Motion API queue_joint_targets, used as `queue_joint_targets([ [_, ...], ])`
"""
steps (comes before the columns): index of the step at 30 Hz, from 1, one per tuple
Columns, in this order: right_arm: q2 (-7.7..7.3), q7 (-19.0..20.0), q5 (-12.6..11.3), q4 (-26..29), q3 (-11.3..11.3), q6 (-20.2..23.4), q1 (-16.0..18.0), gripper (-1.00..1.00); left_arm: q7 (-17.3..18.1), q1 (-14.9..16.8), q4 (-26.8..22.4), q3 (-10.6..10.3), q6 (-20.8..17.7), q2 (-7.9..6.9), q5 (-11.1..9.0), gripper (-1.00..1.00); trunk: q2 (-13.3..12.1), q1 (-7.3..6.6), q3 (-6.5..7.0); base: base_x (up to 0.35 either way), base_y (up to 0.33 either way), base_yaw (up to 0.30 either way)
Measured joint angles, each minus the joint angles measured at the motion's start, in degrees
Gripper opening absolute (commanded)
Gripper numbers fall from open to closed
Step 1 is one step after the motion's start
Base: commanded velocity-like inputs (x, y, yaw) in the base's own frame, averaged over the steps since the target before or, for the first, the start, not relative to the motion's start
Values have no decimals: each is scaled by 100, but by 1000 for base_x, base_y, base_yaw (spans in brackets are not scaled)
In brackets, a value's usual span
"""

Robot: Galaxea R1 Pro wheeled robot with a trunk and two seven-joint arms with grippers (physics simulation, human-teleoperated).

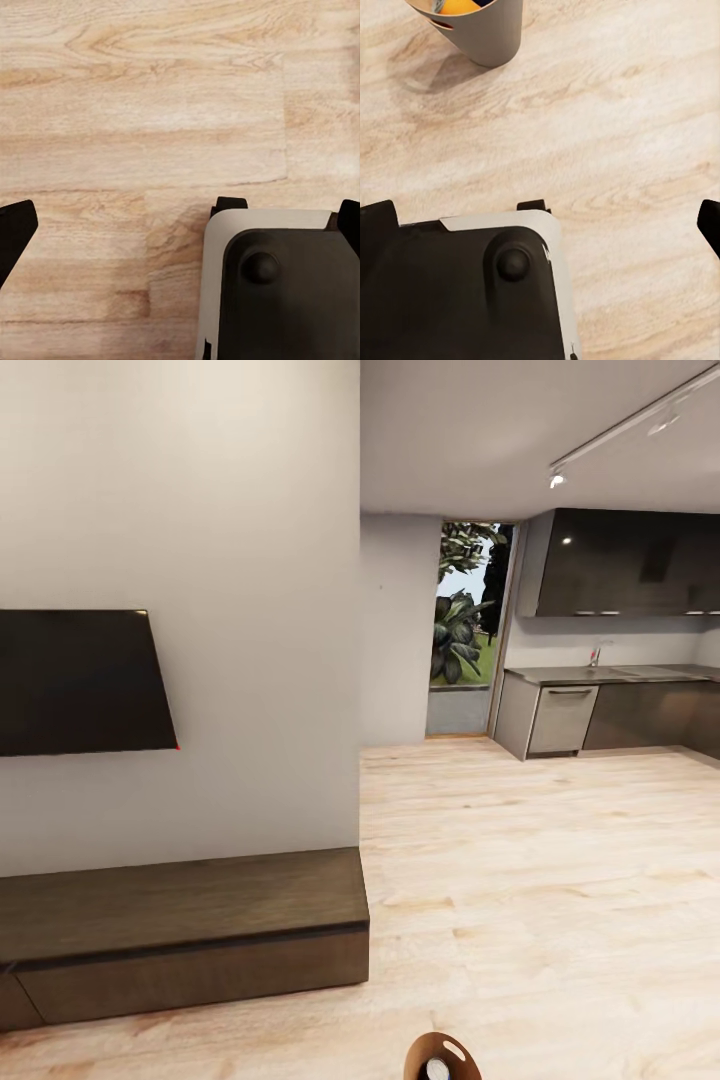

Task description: Put the three can of soda from the living room inside the tash can in the kitchen.

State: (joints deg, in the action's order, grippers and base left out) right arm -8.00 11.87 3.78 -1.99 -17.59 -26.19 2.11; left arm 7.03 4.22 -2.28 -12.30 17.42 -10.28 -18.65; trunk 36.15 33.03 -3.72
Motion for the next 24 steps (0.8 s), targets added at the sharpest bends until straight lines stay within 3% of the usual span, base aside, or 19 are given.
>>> queue_joint_targets([
  [24,0,0,-8,2,1,0,0,100,0,-1,0,0,2,0,-6,100,0,0,0,0,0,0],
])
